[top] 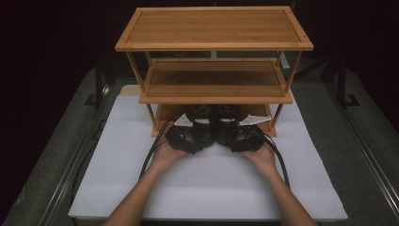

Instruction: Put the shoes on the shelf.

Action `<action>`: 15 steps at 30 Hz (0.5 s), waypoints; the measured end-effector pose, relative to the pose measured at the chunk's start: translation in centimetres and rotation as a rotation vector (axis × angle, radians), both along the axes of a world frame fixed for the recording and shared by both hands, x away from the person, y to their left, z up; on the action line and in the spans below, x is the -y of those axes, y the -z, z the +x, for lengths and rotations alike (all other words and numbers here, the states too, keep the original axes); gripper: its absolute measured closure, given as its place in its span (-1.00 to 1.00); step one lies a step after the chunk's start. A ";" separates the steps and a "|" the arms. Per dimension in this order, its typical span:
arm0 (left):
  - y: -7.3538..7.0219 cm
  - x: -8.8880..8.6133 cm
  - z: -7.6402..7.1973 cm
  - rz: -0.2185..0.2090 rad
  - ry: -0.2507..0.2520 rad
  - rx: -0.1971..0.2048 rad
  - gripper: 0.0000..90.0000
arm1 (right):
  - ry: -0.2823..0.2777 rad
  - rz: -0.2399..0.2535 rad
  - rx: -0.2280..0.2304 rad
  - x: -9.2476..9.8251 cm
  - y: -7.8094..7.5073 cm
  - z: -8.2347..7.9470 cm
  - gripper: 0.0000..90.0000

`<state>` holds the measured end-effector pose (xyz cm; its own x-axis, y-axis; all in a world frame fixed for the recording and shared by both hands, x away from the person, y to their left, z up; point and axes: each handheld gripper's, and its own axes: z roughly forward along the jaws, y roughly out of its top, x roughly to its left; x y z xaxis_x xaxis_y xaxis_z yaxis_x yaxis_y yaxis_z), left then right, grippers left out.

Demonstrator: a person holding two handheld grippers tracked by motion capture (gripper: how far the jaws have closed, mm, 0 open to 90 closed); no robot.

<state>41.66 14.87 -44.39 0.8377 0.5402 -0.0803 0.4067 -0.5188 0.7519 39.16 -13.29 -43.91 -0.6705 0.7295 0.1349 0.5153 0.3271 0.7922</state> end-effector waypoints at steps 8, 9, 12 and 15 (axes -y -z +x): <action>-0.1 0.1 1.6 -0.019 -0.030 0.003 -0.91 | 0.016 -0.016 0.016 -0.3 0.1 1.7 -0.78; -0.3 0.0 1.8 -0.035 -0.037 -0.004 -0.90 | 0.018 -0.028 0.015 -0.5 0.2 1.8 -0.78; -0.5 -0.2 2.3 -0.069 -0.055 0.015 -0.86 | 0.031 -0.027 0.014 -0.8 0.5 2.3 -0.78; -0.7 0.2 2.6 -0.081 -0.066 0.013 -0.83 | 0.052 -0.008 0.009 -0.9 0.8 2.7 -0.78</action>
<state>44.28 14.70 -43.67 0.8019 0.5863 -0.1153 0.4279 -0.4288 0.7956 41.83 -12.43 -44.68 -0.6327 0.7645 0.1232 0.5244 0.3060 0.7946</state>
